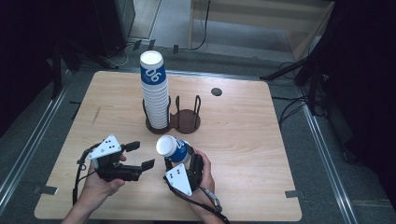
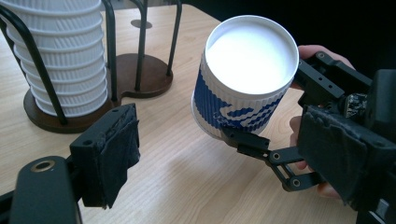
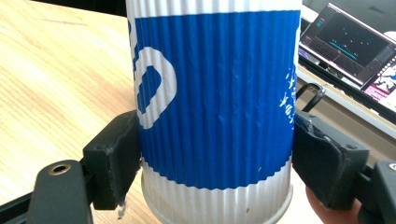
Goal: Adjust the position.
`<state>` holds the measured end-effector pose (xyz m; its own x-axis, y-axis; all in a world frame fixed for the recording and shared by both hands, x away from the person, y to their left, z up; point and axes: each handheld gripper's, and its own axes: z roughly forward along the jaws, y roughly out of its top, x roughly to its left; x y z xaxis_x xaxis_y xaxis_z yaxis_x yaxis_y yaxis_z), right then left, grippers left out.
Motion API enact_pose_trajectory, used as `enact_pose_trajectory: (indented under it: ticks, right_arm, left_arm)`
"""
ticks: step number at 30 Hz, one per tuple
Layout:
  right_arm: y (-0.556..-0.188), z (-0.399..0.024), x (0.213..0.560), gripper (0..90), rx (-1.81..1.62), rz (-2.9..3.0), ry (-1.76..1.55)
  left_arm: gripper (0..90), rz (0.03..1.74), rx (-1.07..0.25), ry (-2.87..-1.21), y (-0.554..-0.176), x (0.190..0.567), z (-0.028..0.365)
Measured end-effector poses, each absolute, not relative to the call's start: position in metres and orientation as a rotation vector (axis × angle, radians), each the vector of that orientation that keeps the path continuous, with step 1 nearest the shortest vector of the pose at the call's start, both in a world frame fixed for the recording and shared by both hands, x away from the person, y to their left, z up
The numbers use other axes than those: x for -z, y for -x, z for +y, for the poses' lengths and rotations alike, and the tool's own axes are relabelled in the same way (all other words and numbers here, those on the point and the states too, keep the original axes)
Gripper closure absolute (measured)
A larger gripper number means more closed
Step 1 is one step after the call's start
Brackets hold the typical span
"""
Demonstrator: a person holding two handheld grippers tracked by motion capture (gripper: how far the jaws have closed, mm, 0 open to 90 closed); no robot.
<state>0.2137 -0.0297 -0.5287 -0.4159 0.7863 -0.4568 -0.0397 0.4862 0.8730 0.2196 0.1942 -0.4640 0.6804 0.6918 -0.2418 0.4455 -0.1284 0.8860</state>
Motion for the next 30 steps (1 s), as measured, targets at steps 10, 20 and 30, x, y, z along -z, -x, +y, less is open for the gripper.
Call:
enact_pose_trajectory:
  ticks: [10, 20, 30]
  right_arm:
    - [-0.208, -0.02, 0.533, 21.0, -1.038, 1.769, -0.514]
    - [-0.2, -0.012, 0.539, 21.0, -1.022, 1.796, -0.4]
    - [-0.192, -0.006, 0.543, 20.8, -1.021, 1.8, -0.304]
  left_arm:
    - [14.3, 0.892, -0.259, -1.826, -0.218, 0.465, 0.189]
    - [14.5, 0.891, -0.234, -1.892, -0.22, 0.468, 0.179]
    - [17.7, 0.899, -0.239, -1.94, -0.221, 0.472, 0.172]
